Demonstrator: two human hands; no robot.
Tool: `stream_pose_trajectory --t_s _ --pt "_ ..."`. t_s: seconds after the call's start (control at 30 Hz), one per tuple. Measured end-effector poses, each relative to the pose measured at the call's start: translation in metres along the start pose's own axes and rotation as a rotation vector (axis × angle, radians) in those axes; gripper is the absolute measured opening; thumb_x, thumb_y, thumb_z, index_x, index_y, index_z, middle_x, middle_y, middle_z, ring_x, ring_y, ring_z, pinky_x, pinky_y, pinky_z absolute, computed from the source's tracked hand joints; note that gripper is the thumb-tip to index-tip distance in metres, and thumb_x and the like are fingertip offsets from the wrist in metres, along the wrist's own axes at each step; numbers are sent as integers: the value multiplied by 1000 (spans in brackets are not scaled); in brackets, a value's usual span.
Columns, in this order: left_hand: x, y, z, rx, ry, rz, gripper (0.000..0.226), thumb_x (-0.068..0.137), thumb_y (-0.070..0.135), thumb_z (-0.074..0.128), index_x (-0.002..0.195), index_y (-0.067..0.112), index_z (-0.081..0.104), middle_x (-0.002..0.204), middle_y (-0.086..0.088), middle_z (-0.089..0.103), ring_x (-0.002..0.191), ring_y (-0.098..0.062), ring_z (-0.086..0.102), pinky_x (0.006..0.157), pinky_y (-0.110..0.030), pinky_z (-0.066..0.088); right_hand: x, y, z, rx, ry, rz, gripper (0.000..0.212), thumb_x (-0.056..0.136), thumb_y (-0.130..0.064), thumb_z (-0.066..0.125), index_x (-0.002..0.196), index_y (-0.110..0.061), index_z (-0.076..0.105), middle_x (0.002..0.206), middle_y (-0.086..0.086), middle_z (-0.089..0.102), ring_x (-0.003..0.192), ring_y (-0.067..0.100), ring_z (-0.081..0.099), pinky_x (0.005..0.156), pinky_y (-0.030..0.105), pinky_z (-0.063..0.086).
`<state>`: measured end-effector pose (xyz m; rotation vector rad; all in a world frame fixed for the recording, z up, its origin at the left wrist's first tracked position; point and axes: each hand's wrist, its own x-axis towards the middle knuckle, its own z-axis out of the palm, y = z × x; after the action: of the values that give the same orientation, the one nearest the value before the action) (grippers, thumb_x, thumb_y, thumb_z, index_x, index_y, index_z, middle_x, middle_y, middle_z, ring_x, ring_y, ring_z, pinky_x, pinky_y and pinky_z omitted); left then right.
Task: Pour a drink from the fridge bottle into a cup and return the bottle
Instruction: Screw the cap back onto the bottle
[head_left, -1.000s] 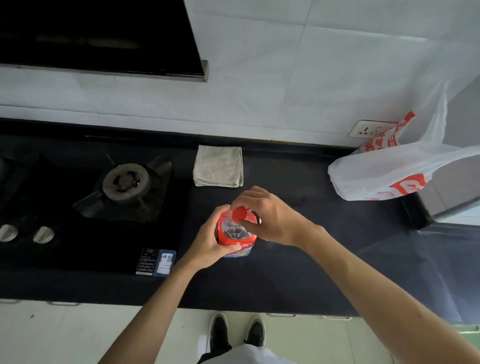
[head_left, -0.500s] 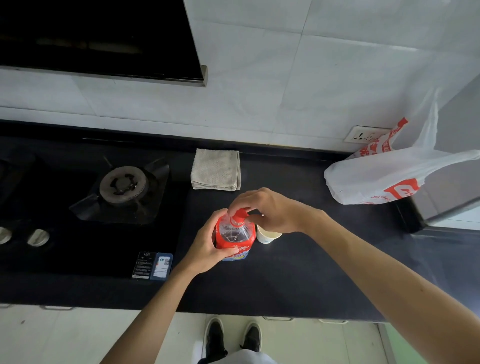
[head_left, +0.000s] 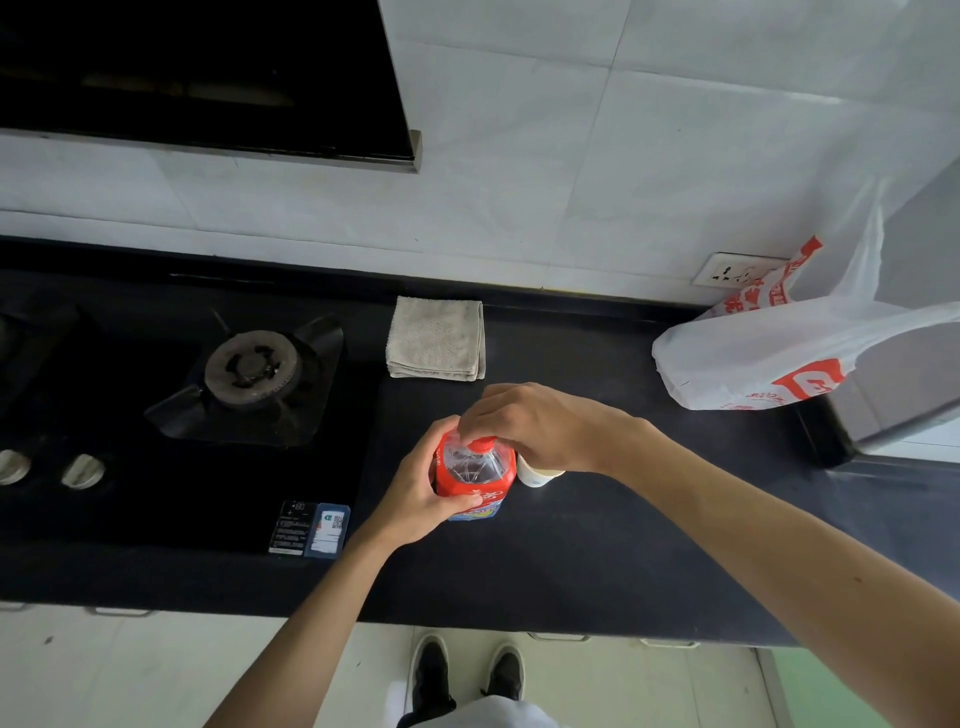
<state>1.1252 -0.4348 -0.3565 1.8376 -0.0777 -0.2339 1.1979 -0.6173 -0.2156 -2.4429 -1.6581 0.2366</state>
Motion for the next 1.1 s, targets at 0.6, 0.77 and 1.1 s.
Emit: stream_pose_trajectory --t_s 0.6,0.77,1.1 --pt "-1 7 1 -37 3 25 84 74 6 85 136 39 39 129 18 54 125 -6 54 93 -24 55 1 -7 -4 -212 28 220 54 94 -62 42 129 -22 50 111 1 62 98 19 59 78 33 48" --pt "-1 5 1 -26 -1 33 85 73 10 86 141 33 39 131 12 54 125 -11 55 96 -29 56 -1 -10 -13 -201 -51 98 31 97 -30 59 126 -19 60 108 3 61 99 21 56 82 33 45" --pt "-1 8 0 -38 -8 22 83 74 10 86 136 41 40 128 19 56 125 -11 56 93 -29 57 19 -23 10 -457 -2 356 48 101 -49 40 73 -12 55 61 -2 52 54 19 51 58 32 45"
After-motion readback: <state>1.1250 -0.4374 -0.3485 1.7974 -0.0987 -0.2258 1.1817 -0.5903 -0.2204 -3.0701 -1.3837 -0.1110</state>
